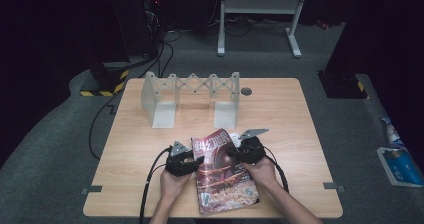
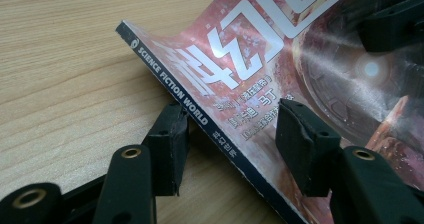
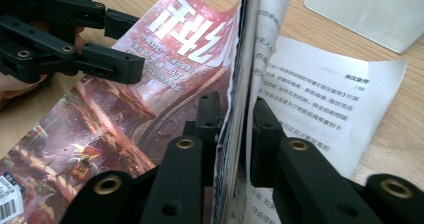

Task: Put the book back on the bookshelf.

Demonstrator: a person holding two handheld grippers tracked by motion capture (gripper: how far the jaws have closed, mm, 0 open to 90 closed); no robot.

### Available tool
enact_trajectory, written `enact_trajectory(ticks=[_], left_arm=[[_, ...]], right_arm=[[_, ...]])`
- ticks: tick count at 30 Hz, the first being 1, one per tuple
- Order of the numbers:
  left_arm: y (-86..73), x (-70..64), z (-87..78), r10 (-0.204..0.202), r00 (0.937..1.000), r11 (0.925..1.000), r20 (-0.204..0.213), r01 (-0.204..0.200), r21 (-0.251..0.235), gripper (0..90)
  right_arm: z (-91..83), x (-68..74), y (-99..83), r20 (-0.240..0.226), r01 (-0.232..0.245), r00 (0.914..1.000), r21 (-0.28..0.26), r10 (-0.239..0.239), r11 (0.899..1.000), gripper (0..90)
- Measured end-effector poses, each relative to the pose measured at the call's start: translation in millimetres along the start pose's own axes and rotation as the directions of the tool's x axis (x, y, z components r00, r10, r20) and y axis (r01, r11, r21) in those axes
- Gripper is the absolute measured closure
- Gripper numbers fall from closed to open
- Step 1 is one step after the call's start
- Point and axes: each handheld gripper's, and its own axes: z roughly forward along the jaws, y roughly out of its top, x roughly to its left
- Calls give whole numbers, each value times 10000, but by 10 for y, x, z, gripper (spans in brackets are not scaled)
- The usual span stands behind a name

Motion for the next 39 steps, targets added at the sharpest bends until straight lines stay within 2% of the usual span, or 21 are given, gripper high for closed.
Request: enact_trajectory(ticks=[9,11,15,21,22,27,30,36,39], left_arm=[[-1,-4,1,-20,10000,10000,-13,20,-14,482],[-1,-4,1,-24,10000,10000,-13,24,-13,482],[-2,-5,1,-40,10000,10000,-16,40,-21,482],[-3,-6,1,-95,10000,10000,-1,95,-30,482],[-3,-6,1,-101,9999,9999,2,101,-30,482],[-2,-3,0,-177,9998,9998,52,177,-35,481],[1,2,-1,-152,9999,9999,53,152,-17,481],[3,9,-1,-144,9999,9999,73,144,-9,482],[6,11,-2,-162,9998,9999,92,162,9,481]], right_arm=[[-48,-50,-44,709,-90,9974,52,86,9999,638],[-96,-82,-57,1104,-37,9939,-41,42,10000,647],[-174,-151,-99,1458,-126,9892,-78,136,9999,624],[-252,-207,-149,1740,-228,9844,-307,278,9993,612],[-265,-215,-156,1764,-243,9839,-363,303,9990,620],[-324,-255,-196,1291,-755,9884,-420,803,9963,705],[-353,-275,-226,1245,-884,9877,-547,947,9946,728],[-362,-284,-258,1233,-830,9882,-674,908,9943,753],[-374,-298,-274,1179,-1010,9869,-796,1100,9917,768]])
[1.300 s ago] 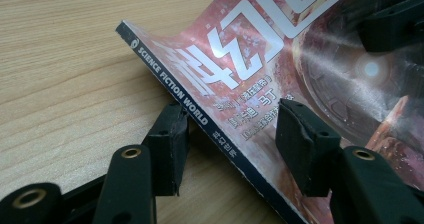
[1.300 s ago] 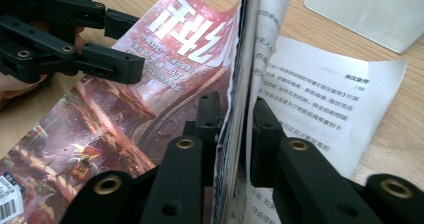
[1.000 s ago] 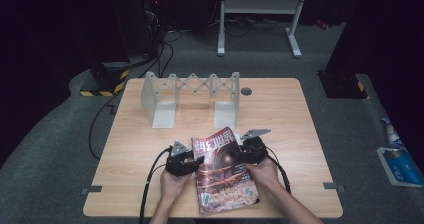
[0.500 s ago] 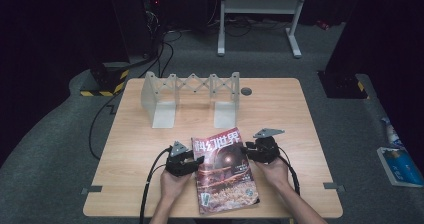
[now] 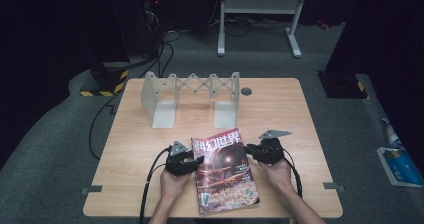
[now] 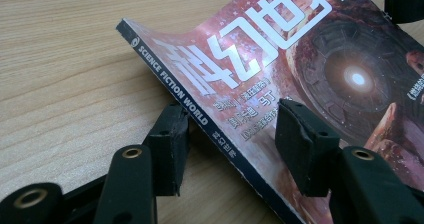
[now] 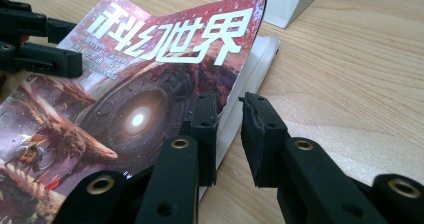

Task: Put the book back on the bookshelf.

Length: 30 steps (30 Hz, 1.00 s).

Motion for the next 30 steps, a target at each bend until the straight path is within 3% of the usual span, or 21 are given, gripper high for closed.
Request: enact_trajectory(ticks=[5,12,18,30], left_arm=[[8,3,4,-48,10000,10000,42,48,37,481],[19,14,4,-80,9999,9999,102,79,103,482],[30,30,-2,-216,9994,9997,272,212,147,485],[60,51,28,-445,9971,9987,617,429,266,460]], right_arm=[[-4,-62,-48,315,-241,9992,199,235,9995,777],[151,-30,-66,678,162,9975,887,-223,9959,783],[241,-7,-33,735,329,9964,1159,-416,9927,791],[262,-11,-18,604,480,9966,1235,-558,9912,804]])
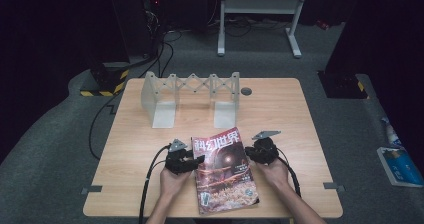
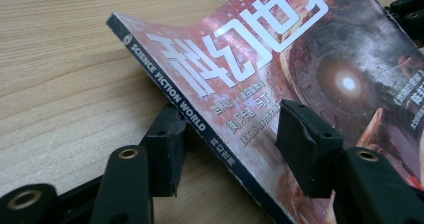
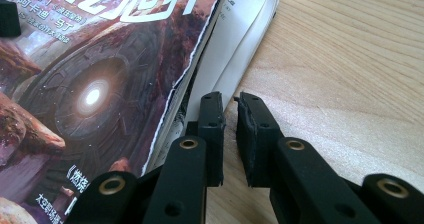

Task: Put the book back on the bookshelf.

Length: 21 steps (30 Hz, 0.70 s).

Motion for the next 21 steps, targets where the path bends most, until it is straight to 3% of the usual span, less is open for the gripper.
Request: enact_trajectory(ticks=[15,17,21], left_arm=[[87,-33,71,241,9989,9987,399,-259,449,418],[89,-21,66,40,9979,9990,653,-69,444,410],[88,-10,66,-51,9972,9989,747,17,460,396]], right_arm=[[46,62,26,-260,103,9996,-23,-104,9999,815],[55,60,27,-262,196,9995,-117,-199,9997,820],[62,75,29,-258,136,9996,-110,-138,9998,825]])
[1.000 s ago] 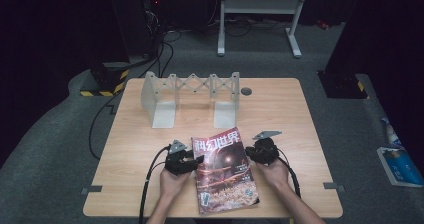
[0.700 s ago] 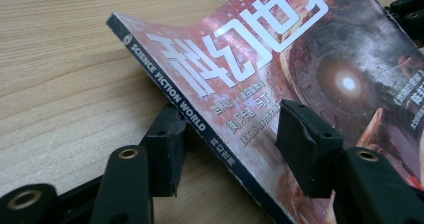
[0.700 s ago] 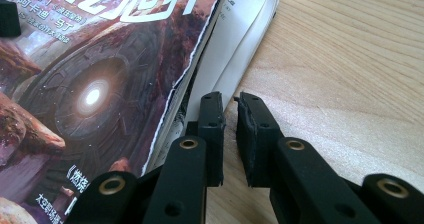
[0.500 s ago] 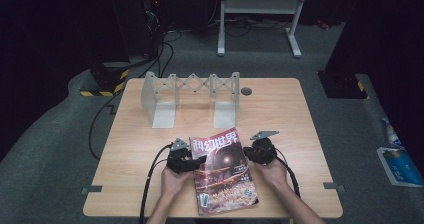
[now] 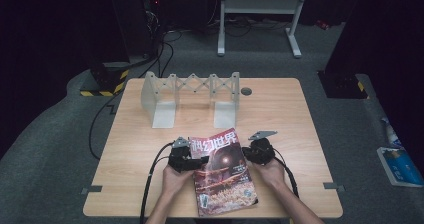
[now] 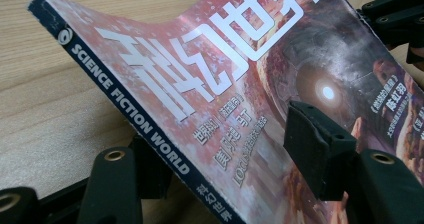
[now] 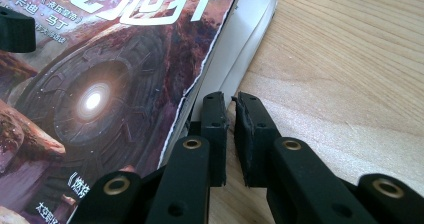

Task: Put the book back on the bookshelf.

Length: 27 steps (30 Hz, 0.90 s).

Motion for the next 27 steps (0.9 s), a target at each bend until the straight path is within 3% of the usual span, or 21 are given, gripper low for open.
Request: enact_trajectory(ticks=[9,11,18,27], left_arm=[[4,16,22,-273,9991,9996,314,275,-70,350],[9,-4,44,-253,9992,9996,323,257,-107,338],[16,-6,51,-321,9990,9994,315,325,-120,317],[54,-16,62,-392,9981,9991,477,385,161,306]], right_arm=[[2,-4,-11,-67,-61,10000,-83,61,9999,825],[13,6,-9,-252,-64,9997,-108,61,9999,821],[23,41,-2,-227,62,9997,-81,-63,9999,821],[43,75,4,-250,119,9996,-133,-122,9998,832]])
